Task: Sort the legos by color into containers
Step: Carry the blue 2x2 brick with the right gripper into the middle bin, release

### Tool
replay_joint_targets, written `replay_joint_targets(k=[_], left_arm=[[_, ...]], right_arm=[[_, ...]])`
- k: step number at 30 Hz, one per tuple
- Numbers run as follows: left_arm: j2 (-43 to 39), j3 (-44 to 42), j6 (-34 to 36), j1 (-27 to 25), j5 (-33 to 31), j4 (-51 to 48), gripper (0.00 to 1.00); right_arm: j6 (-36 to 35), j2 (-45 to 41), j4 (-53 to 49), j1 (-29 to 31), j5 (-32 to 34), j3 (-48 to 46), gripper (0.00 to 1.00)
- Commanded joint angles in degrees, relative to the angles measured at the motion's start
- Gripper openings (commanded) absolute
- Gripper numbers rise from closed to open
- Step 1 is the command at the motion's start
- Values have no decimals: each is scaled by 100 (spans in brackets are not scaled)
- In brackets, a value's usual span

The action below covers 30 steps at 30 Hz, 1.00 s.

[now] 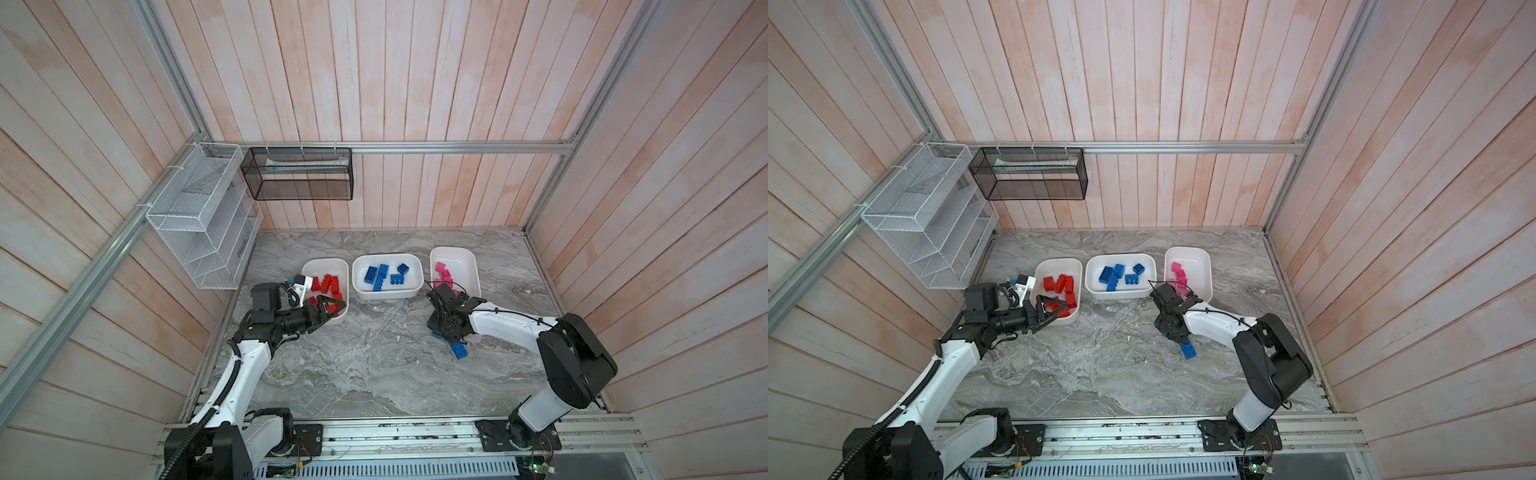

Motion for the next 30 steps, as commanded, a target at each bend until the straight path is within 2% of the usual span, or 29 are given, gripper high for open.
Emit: replay_joint_targets(k=[1,5,9,12,15,18,23,25,30], left_arm=[[3,-2,163,-22,29,-6,99],[2,-1,165,-16,38,2,99],[14,-3,165,-12,35,-2,99],[5,0,162,-11,31,-6,99],[-4,6,147,-11,25,-11,99],[-3,41,113,-19,33,14,99],[16,93,-3,-21,107,136,99],[36,81,-51,-21,147,187,99],[-1,91,-91,-20,154,204,99]], right_arm=[[-330,188,-379,139,430,193,42],[-505,330,-704,269,799,354,39],[-586,377,-681,276,766,293,36],[-663,298,-726,274,774,296,30],[-864,0,-820,273,814,419,24],[-1144,-434,-1033,273,830,651,22],[-1569,-966,-1315,182,1354,1051,21],[-1861,-1075,-1124,120,1300,1117,21],[-2992,-849,-143,60,456,1455,21]])
